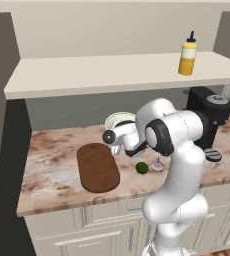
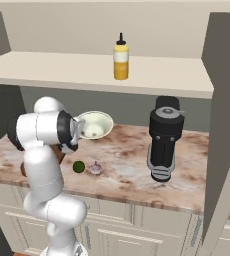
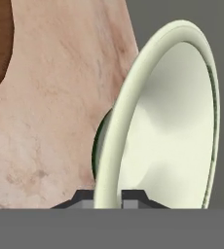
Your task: Open the cabinet. Place the bowl and condiment on the counter. Then place the lime and garlic on the cutting board.
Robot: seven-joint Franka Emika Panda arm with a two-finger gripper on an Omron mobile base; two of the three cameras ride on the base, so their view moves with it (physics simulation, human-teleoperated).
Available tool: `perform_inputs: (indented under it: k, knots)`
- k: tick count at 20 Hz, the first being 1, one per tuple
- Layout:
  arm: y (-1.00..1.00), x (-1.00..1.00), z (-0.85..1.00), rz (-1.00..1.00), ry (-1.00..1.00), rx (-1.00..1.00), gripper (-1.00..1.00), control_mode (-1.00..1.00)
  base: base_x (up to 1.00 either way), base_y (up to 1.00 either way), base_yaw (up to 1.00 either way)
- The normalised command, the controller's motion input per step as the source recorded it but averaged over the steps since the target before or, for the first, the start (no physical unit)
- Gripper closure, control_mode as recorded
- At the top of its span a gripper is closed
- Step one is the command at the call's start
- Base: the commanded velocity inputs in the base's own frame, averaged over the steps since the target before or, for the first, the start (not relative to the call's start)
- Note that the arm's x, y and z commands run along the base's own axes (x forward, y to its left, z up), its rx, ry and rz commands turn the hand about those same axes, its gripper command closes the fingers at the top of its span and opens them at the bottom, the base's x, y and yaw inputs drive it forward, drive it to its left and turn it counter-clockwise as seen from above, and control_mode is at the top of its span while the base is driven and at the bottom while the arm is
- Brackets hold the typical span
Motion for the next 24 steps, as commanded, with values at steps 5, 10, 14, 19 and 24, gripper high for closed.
perform_inputs:
  k: [5,10,14,19,24]
  knots:
    - [0.0,0.33,-0.14,0.0,0.05,0.0,1.0,-1.0,0.0,0.0,0.0]
    - [0.0,0.09,-0.17,0.0,0.03,0.0,1.0,-1.0,0.0,0.0,0.0]
    - [0.0,0.01,-0.1,0.0,0.01,0.0,-1.0,-1.0,0.0,0.0,0.0]
    - [0.0,0.01,0.0,0.0,0.0,0.0,-1.0,-1.0,0.0,0.0,0.0]
    - [0.0,0.0,0.01,0.0,0.0,0.0,-1.0,-1.0,0.0,0.0,0.0]
